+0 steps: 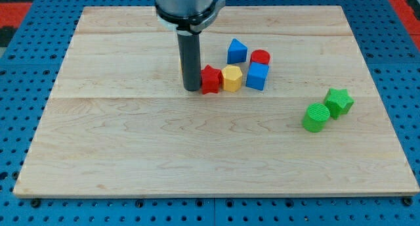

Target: Move the yellow heart to the left top of the red star

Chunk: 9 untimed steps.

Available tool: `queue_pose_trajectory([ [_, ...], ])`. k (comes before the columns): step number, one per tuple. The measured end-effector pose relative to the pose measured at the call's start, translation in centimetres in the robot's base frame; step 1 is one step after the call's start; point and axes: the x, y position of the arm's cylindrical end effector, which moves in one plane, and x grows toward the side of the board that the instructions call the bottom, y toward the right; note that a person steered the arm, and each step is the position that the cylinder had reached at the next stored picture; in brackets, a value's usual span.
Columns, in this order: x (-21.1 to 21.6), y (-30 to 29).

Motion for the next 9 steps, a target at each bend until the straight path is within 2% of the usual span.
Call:
queue_pose_trajectory([
  [1,0.2,-1.9],
  [2,0.6,-6.9],
  [3,-0.3,-9.6],
  [5,-4.8,-6.6],
  [8,-6.7,-2.5],
  [9,-7.0,-3.3],
])
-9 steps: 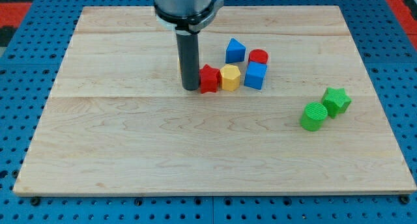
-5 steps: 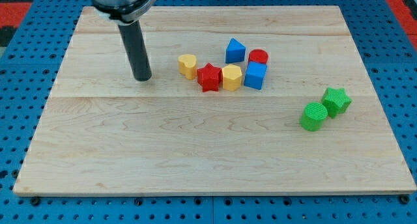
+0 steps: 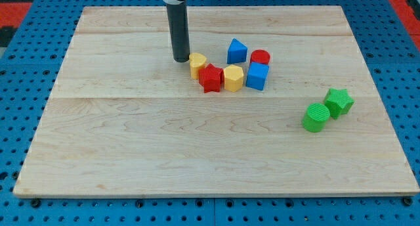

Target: Move the yellow heart to the left top of the red star

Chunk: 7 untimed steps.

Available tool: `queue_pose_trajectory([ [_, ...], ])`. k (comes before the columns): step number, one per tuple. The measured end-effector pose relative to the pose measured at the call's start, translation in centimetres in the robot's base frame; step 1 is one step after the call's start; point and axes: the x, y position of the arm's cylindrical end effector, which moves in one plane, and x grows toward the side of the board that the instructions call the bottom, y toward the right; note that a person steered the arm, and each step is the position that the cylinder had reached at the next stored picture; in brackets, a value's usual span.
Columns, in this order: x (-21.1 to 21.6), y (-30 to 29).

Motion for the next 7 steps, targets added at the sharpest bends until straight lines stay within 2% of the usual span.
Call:
queue_pose_trajectory([
  [1,0.4,-4.6],
  [2,3.4,-6.1],
  [3,4.3,-3.3],
  [5,2.6,1.6],
  [7,2.1,2.6],
])
